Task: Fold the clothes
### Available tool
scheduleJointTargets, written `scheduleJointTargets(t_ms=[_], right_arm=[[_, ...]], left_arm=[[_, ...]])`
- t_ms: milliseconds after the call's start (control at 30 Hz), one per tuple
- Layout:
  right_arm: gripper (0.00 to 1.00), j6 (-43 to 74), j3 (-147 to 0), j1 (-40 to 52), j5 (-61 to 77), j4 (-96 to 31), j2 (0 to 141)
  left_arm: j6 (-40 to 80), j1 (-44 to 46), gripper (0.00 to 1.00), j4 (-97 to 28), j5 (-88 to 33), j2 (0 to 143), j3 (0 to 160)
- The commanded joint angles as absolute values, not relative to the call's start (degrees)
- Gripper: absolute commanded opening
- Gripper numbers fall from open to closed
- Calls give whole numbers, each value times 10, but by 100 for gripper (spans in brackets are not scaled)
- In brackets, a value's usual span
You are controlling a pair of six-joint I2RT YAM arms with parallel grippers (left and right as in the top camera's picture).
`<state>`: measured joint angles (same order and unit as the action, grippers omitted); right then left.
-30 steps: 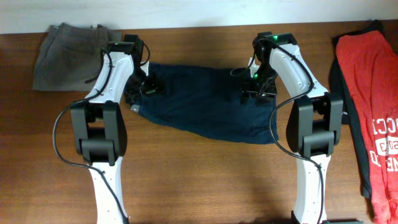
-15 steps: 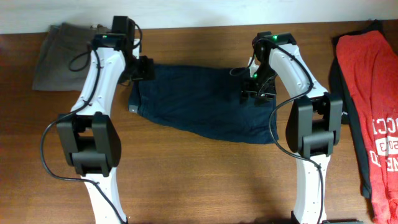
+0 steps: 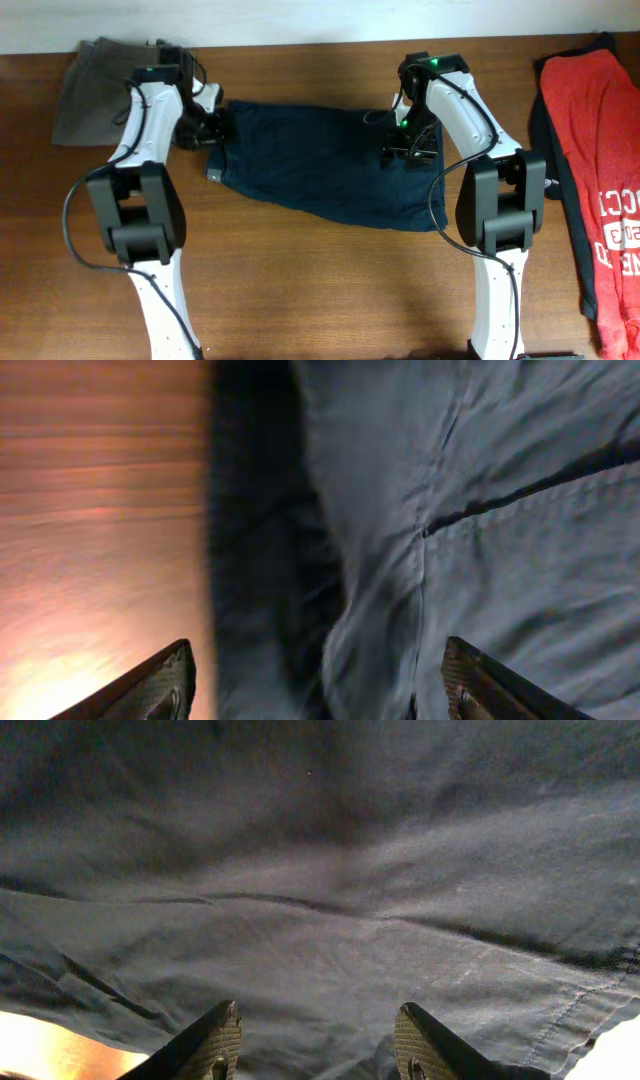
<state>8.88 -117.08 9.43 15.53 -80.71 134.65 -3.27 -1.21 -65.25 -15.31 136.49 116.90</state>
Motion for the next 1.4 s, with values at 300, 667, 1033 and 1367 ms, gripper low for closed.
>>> scheduleJointTargets(t_ms=[300,667,1033,1367], right_arm=[[54,90,-1168,97,161,-807,1347],[54,90,-1168,97,161,-808,1347],[54,90,-1168,97,161,-807,1347],[50,90,-1168,97,161,-807,1347]], left_arm=[[-88,-18,79,-653,-254,1414,1173],[-87,-1,72,-660,-300,1456,1172],[-62,-3,1,-665,-213,1461,1180],[-26,-39,1,-791,-91,1461,1331]])
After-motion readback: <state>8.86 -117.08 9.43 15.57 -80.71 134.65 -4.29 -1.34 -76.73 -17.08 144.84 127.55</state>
